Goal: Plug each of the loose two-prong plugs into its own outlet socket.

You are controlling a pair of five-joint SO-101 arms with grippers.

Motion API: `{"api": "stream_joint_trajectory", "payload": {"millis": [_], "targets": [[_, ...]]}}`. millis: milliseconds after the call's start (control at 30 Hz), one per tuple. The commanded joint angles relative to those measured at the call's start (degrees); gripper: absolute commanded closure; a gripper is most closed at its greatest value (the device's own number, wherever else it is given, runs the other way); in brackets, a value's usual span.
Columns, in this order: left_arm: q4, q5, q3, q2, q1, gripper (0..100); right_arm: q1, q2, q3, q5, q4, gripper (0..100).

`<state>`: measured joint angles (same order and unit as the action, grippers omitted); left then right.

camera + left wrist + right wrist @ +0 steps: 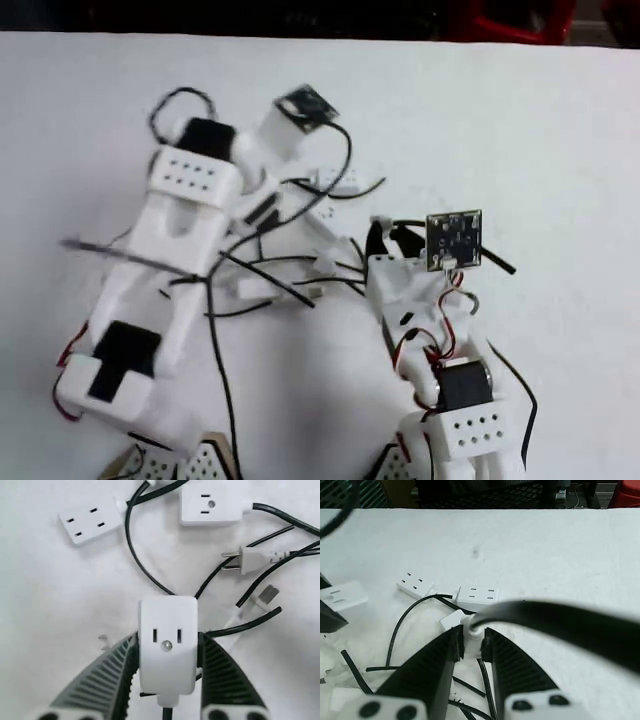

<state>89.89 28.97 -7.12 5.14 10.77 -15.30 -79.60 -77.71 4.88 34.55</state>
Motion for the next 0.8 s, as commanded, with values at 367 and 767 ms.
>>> {"api": "stream_joint_trajectory", "payload": {"millis": [367, 767], "targets": [[-25.7, 13.5, 19.4, -4.4, -9.0, 97, 0.2, 0.2, 0.4, 0.1, -1.2, 98.2], [-33.4, 12.6, 26.0, -8.3, -11.0, 76, 0.2, 0.2, 0.4, 0.1, -1.2, 98.1]]}}
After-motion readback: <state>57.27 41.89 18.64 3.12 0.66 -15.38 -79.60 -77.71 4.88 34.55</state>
